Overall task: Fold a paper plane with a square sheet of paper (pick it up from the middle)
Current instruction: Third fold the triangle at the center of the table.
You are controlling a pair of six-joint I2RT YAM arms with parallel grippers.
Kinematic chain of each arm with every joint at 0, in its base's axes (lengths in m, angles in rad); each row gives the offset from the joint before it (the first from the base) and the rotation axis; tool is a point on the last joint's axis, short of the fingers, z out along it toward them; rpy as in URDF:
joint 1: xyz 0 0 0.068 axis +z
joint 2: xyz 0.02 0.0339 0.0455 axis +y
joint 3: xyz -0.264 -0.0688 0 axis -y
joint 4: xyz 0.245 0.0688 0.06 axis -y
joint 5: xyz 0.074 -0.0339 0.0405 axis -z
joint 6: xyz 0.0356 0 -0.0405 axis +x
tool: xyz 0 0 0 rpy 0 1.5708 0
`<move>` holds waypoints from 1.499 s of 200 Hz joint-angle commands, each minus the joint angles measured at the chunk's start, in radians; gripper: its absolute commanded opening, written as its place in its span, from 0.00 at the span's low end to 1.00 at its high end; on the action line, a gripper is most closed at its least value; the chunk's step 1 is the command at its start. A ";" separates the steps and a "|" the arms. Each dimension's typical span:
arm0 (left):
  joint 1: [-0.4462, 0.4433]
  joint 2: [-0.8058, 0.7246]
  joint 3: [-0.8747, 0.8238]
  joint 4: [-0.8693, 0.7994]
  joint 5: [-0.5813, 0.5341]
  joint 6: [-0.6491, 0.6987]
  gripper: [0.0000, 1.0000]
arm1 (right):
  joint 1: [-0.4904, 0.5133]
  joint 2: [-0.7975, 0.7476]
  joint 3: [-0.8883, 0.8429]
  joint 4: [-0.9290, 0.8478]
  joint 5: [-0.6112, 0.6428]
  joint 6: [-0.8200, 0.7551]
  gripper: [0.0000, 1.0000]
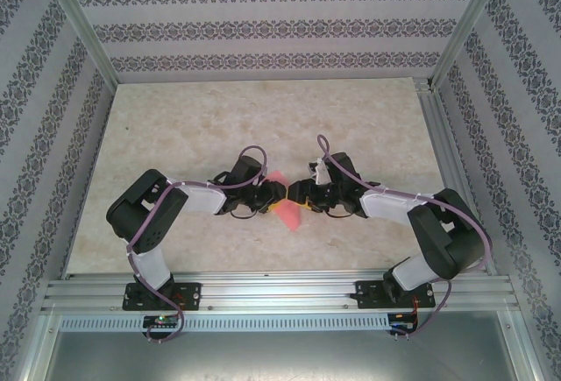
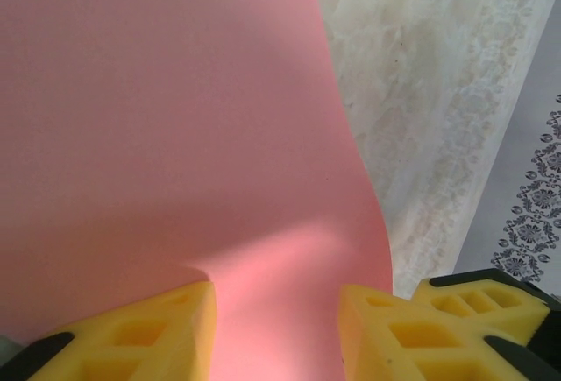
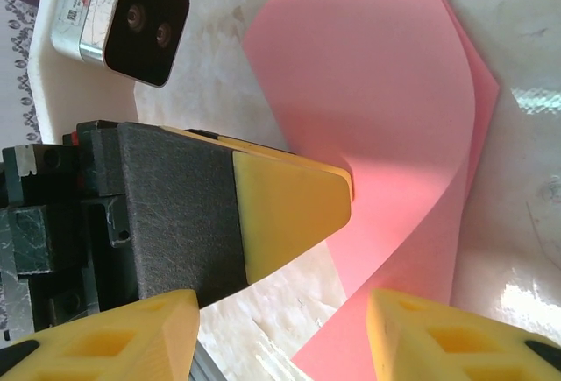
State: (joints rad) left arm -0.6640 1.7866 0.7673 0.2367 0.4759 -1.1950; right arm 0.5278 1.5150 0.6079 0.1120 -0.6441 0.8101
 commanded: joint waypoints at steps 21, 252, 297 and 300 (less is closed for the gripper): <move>-0.012 -0.043 -0.034 0.135 0.073 -0.045 0.37 | 0.001 0.004 -0.030 0.072 0.001 0.024 0.55; -0.026 -0.025 -0.084 0.289 0.151 -0.070 0.29 | -0.078 0.050 -0.138 0.392 -0.064 0.207 0.60; -0.041 0.005 -0.062 0.297 0.169 -0.062 0.27 | -0.080 0.051 -0.142 0.403 -0.069 0.215 0.60; -0.041 0.009 -0.061 0.299 0.171 -0.061 0.26 | -0.080 0.053 -0.141 0.405 -0.070 0.216 0.60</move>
State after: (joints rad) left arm -0.6765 1.7702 0.6800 0.4793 0.6025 -1.2636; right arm 0.4530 1.5578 0.4744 0.4500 -0.6945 1.0130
